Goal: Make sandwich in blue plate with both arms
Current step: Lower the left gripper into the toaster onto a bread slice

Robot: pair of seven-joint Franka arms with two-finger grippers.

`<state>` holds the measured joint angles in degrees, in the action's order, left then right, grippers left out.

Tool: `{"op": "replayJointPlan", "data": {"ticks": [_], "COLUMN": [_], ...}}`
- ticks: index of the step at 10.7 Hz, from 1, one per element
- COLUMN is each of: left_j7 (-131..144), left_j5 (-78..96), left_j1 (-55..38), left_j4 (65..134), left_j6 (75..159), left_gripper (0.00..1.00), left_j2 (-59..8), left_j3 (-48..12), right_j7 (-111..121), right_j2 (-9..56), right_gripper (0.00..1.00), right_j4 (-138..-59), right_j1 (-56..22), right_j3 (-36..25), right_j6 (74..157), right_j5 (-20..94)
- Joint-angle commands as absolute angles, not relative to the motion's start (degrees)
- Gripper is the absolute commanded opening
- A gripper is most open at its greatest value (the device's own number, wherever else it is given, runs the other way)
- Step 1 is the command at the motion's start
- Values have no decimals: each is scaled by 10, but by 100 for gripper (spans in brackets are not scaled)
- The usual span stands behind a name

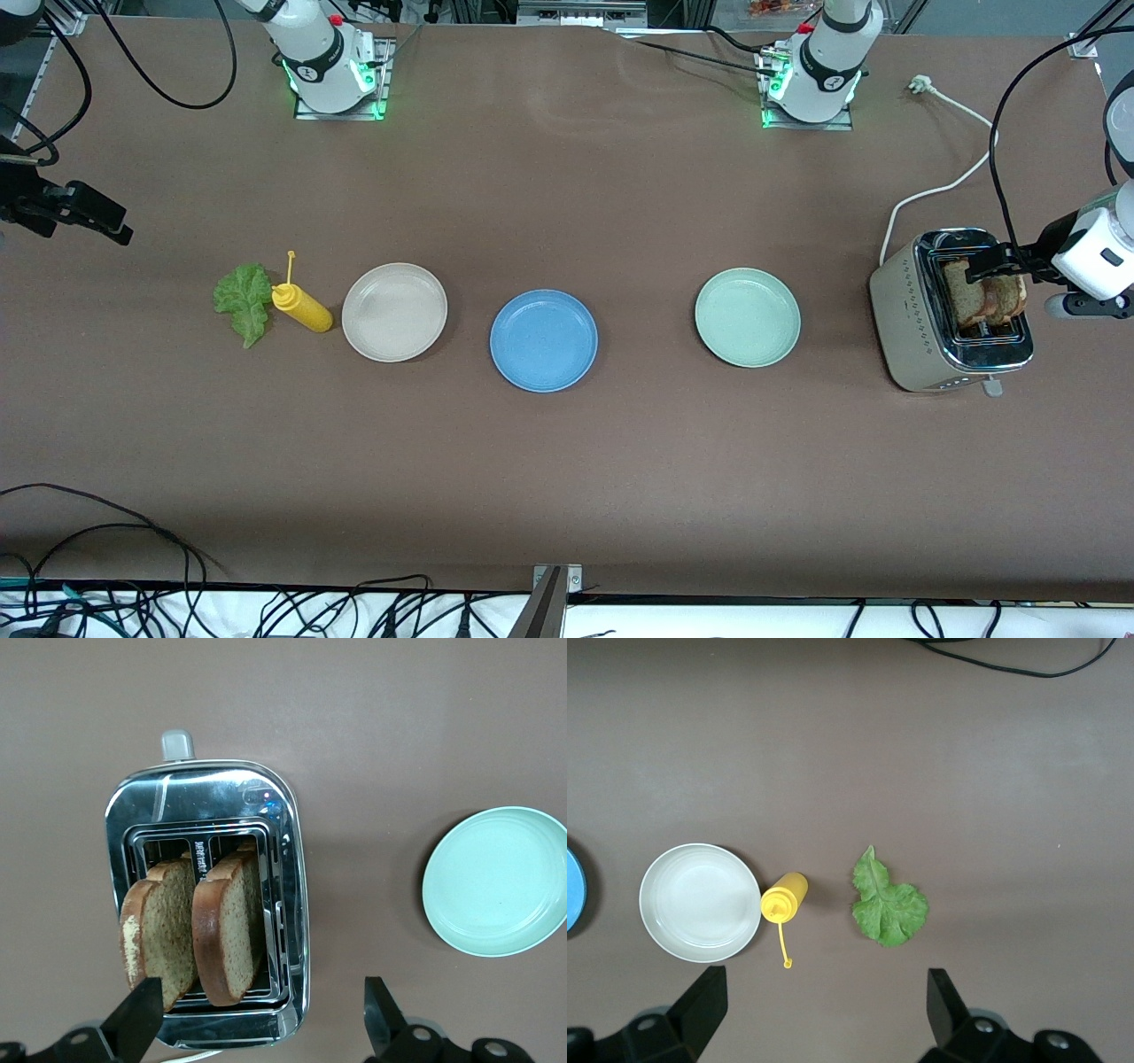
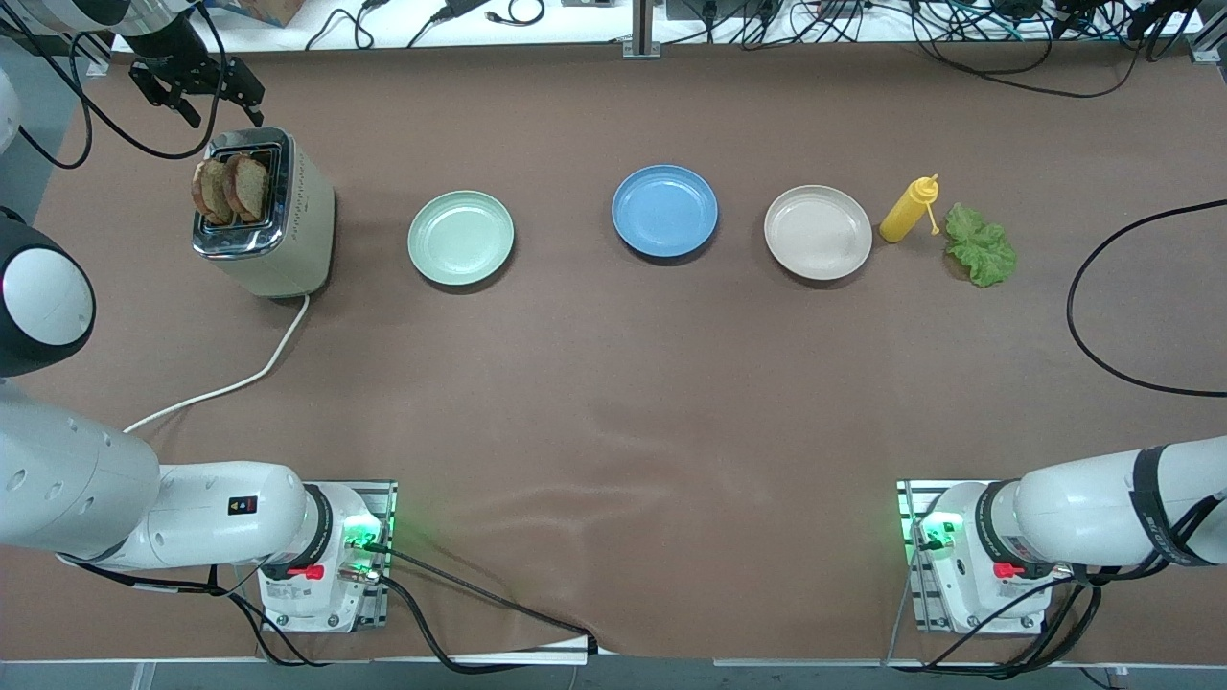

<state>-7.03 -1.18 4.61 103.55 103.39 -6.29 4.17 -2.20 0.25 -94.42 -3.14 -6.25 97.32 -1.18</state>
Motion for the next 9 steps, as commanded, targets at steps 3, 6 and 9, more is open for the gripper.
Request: {"op": "replayJointPlan", "data": {"ticks": [3, 6, 9], "left_j7": [-85, -85, -86], "left_j5": [-2, -2, -2], "left_j1": [57, 60, 73], "left_j4": [1036, 1034, 1034], "left_j6": [1040, 1061, 1068], "left_gripper": [100, 98, 92], "left_j2": [-92, -119, -136], "left_j3": [42, 42, 42], "right_j7": [-27, -27, -27], "right_j2": [-3, -3, -3], "right_gripper": [100, 100, 100], "right_j4": [-947, -947, -948], "right_j1": [-33, -33, -33], "right_j3": [-62, -62, -62], "right_j6": [976, 976, 976], "right_j5": [-10, -10, -10]}}
